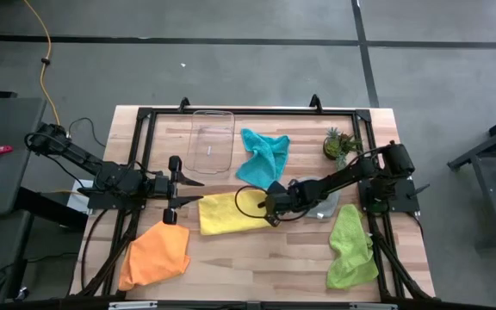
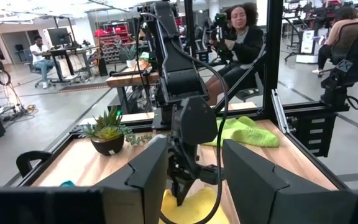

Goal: Fold microfiber towels
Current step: Fold the yellow microfiber cloth

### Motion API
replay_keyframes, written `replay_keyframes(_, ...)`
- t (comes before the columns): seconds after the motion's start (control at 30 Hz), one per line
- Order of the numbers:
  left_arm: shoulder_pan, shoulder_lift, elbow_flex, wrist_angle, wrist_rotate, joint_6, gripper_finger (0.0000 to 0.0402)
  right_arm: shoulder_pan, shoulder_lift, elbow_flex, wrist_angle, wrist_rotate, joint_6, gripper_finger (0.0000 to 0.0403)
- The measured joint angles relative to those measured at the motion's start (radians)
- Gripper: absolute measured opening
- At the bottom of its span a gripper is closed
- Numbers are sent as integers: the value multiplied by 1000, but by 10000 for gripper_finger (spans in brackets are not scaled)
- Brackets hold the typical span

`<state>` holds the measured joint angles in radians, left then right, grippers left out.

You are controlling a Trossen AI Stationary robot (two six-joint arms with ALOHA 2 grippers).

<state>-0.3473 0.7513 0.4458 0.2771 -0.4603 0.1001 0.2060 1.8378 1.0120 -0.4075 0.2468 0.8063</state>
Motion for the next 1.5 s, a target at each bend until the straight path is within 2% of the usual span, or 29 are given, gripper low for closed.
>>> replay_keyframes(0.17, 0, 0, 0, -5, 0, -1, 145, 13, -42, -4, -99, -11, 4, 2)
replay_keyframes(0.47, 0, 0, 0, -4, -28, -1, 145, 16, -200, 4, -300, 42, 23, 1)
replay_keyframes(0.73, 0, 0, 0, -4, -31, -2, 145, 10, -230, 136, -494, 86, -6, 0)
replay_keyframes(0.93, 0, 1, 0, -41, -57, -19, 145, 8, -230, 197, -457, 67, -29, 0)
replay_keyframes(1.2, 27, 22, 0, -245, -109, -134, 145, 8, -222, 197, -269, -4, -29, 0)
replay_keyframes(1.5, 87, 170, -19, -356, -6, -324, 145, 8, -183, 197, -124, -17, -41, 0)
